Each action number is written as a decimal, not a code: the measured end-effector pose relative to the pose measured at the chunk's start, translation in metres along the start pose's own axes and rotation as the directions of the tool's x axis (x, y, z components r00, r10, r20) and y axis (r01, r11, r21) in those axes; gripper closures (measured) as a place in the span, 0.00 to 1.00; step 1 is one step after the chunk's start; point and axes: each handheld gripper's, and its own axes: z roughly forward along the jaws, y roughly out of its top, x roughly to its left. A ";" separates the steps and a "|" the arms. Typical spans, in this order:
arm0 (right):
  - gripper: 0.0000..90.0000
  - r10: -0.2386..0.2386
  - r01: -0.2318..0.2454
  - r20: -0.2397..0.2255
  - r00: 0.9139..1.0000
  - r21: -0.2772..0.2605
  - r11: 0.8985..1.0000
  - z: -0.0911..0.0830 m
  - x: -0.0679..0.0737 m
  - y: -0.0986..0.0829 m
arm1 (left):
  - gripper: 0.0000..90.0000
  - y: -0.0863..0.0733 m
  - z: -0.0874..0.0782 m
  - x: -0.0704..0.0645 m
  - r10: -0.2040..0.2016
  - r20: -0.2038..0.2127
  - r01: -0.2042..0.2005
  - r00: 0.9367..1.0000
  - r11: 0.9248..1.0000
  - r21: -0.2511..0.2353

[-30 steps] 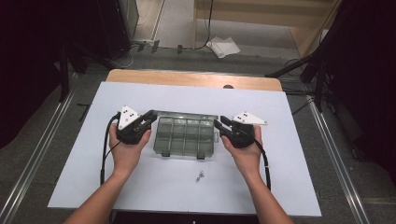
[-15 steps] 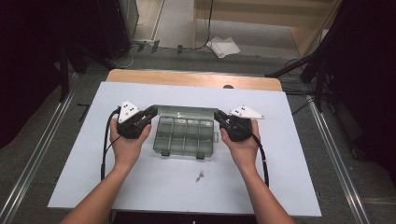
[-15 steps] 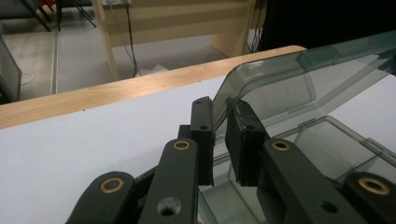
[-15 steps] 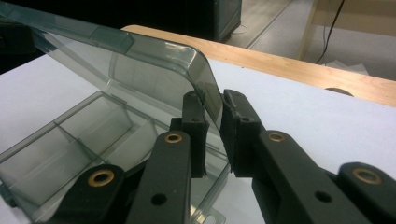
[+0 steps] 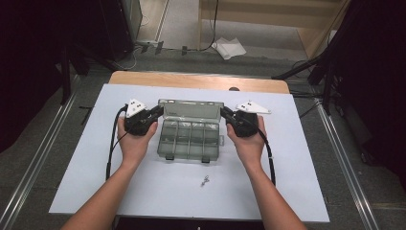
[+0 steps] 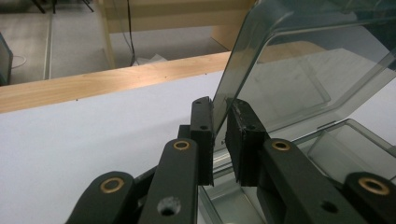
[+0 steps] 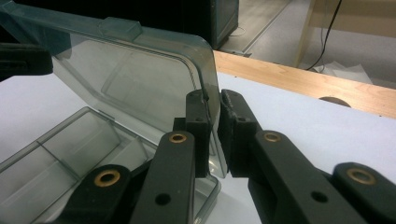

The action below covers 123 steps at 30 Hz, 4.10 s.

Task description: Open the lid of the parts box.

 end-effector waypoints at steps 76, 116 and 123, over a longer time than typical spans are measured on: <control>0.95 0.162 -0.165 0.029 0.986 0.160 0.973 0.063 -0.027 -0.011 | 0.93 -0.004 0.049 0.026 -0.155 -0.001 0.152 0.988 0.971 0.186; 0.94 0.281 -0.273 -0.002 0.960 0.234 0.933 0.087 -0.046 -0.017 | 0.92 -0.006 0.068 0.037 -0.227 -0.013 0.222 0.974 0.940 0.258; 0.94 0.284 -0.276 -0.003 0.959 0.236 0.932 0.089 -0.047 -0.019 | 0.91 -0.007 0.070 0.036 -0.220 -0.022 0.218 0.975 0.940 0.262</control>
